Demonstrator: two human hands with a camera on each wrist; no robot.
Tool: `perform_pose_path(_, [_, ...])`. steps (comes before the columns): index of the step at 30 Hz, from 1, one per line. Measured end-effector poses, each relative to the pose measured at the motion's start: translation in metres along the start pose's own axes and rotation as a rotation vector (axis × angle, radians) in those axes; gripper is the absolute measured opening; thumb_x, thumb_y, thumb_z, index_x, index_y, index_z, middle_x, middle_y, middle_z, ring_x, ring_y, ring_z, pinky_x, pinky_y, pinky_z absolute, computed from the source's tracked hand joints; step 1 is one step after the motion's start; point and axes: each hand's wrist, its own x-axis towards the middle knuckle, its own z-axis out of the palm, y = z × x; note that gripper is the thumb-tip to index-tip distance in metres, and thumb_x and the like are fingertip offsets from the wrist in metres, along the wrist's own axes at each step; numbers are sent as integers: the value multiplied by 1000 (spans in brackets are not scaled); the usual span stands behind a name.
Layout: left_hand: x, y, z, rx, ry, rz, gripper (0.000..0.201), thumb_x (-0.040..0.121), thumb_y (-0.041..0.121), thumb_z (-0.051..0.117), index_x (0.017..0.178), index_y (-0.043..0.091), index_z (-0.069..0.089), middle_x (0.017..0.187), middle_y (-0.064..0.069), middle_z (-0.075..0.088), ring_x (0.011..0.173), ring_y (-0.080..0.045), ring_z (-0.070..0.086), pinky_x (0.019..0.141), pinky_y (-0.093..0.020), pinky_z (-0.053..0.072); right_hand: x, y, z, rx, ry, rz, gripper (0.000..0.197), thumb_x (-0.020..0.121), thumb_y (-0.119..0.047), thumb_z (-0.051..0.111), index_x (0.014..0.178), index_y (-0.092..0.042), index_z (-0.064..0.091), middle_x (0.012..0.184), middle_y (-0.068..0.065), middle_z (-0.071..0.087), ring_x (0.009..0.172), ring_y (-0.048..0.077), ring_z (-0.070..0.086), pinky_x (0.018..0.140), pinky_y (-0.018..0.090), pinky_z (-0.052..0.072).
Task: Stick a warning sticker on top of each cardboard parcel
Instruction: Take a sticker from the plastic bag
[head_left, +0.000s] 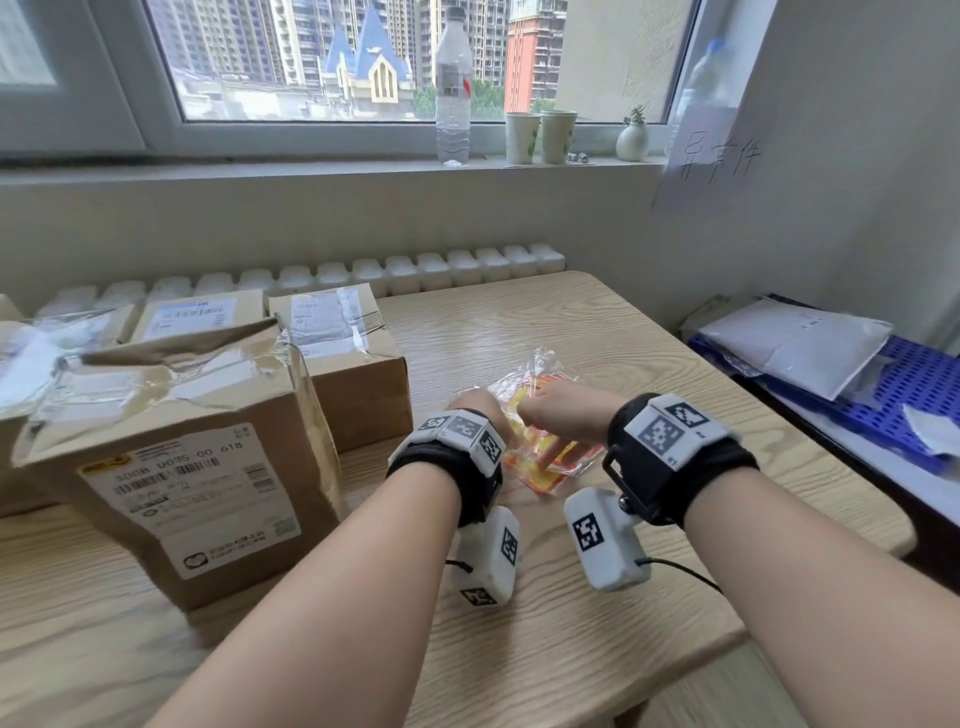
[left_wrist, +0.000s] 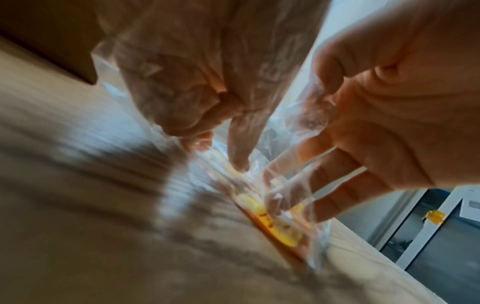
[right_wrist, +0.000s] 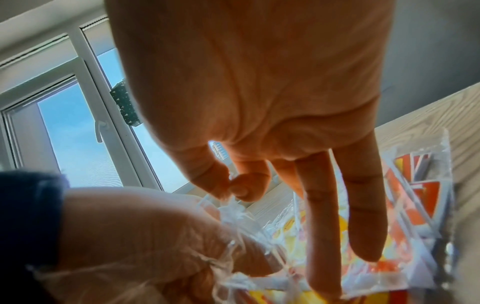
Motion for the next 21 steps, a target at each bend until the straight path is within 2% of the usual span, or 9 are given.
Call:
perform_pose_path(2, [0,0,0,-18,-1,-13,18,83,24,70,77,11,59,75,-4,59,76,-22,56,62,-27,43,0,-1,0,-32,-2,-7,13,87,-19,40,77,-13,46,71,4,48,79,27,75,63,32,48])
perform_pose_path(4, [-1,0,-1,-20,4,0,21,81,22,70,69,12,56,69,-3,56,69,-21,54,57,-27,41,1,-1,0,-62,0,-14,16,86,-22,40,75,-14,46,69,3,49,78,26,75,64,32,48])
perform_pose_path(6, [-3,2,-2,-9,29,16,17,83,21,66,72,10,59,72,-4,58,66,-20,53,55,-27,40,0,0,0,-70,9,-27,18,87,-24,40,73,-14,46,69,3,49,78,25,75,65,32,49])
perform_pose_path(9, [-6,2,-2,-111,117,25,9,82,17,62,86,11,67,93,-9,69,83,-25,63,65,-28,45,-3,1,1,-62,37,-52,28,92,-33,40,80,-11,51,81,6,53,80,24,75,66,33,52])
perform_pose_path(12, [-14,1,-7,-185,149,8,10,82,16,60,86,11,67,98,-10,71,95,-27,66,66,-27,44,-9,1,-1,-115,121,-74,42,92,-42,42,91,-5,60,96,10,67,83,25,73,77,39,58])
perform_pose_path(15, [-26,3,-16,-272,137,10,16,84,17,61,92,6,70,100,-12,71,98,-27,67,69,-29,48,-15,2,-4,-237,248,-114,29,88,-33,49,79,-7,60,86,11,69,82,24,70,67,33,53])
perform_pose_path(18, [-36,2,-23,-350,72,0,11,85,16,61,82,6,65,83,-11,67,76,-25,65,68,-30,51,-21,1,-5,-289,366,-161,26,84,-35,55,68,-15,52,77,6,63,74,23,60,56,28,41])
perform_pose_path(19, [-41,1,-27,-427,55,-3,11,85,15,60,78,7,62,82,-11,67,73,-25,65,68,-30,52,-23,0,-4,-289,401,-189,27,83,-39,57,69,-17,51,78,3,62,76,23,58,57,28,40])
perform_pose_path(21, [-53,3,-34,-556,51,-11,14,90,16,58,83,5,61,97,-14,69,89,-28,69,77,-33,55,-29,-2,-3,-251,398,-227,36,76,-52,62,84,-18,54,87,0,62,84,20,58,66,32,44])
